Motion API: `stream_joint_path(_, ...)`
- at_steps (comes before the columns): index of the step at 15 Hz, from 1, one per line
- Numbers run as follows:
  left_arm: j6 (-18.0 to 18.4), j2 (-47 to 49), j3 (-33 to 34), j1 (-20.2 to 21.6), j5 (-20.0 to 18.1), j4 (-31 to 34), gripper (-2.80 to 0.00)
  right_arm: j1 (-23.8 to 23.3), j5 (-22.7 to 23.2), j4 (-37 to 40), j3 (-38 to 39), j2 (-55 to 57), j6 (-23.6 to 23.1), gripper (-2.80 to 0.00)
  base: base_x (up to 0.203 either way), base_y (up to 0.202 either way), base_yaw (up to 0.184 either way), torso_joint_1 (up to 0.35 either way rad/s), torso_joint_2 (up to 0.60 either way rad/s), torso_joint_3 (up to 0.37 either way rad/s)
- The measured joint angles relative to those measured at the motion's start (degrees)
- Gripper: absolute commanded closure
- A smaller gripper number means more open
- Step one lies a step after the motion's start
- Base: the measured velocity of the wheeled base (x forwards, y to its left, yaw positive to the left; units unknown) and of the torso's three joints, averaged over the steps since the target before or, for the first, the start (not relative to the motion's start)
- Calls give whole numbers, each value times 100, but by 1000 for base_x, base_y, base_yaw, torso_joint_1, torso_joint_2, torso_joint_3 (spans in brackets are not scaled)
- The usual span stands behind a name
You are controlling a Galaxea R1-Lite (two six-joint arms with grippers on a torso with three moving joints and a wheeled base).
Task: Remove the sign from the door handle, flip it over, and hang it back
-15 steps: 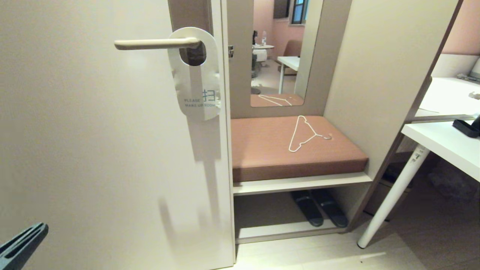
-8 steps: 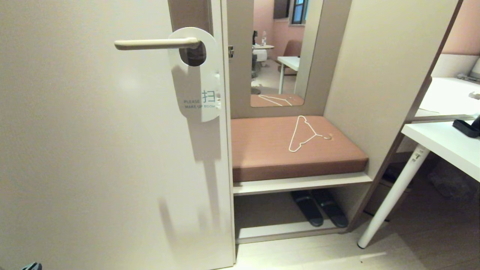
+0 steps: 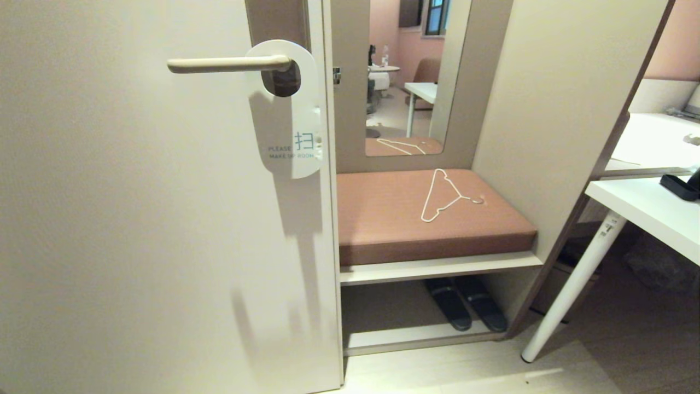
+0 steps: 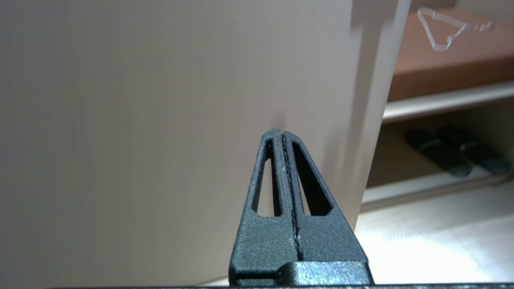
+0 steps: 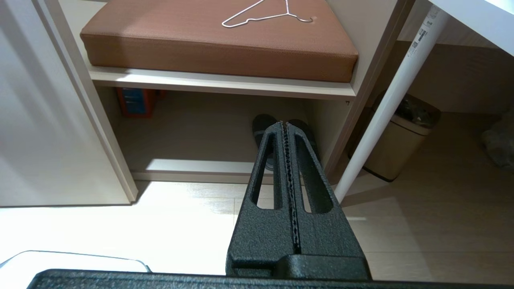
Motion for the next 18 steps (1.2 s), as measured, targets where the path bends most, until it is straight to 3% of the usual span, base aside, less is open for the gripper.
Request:
stream_joint_path(6, -105, -298, 0, 2, 37, 24, 0, 0, -3, 0, 0, 0, 2, 0, 0, 0, 0, 0, 0, 0)
stream_joint_path(10, 474, -314, 0, 2, 189, 431, 0, 0, -2, 2, 2, 0, 1, 0, 0, 0, 0, 0, 0, 0)
stream_joint_path(18, 303, -319, 0, 2, 226, 445, 0, 0, -4, 0, 2, 0, 0, 0, 0, 0, 0, 0, 0, 0)
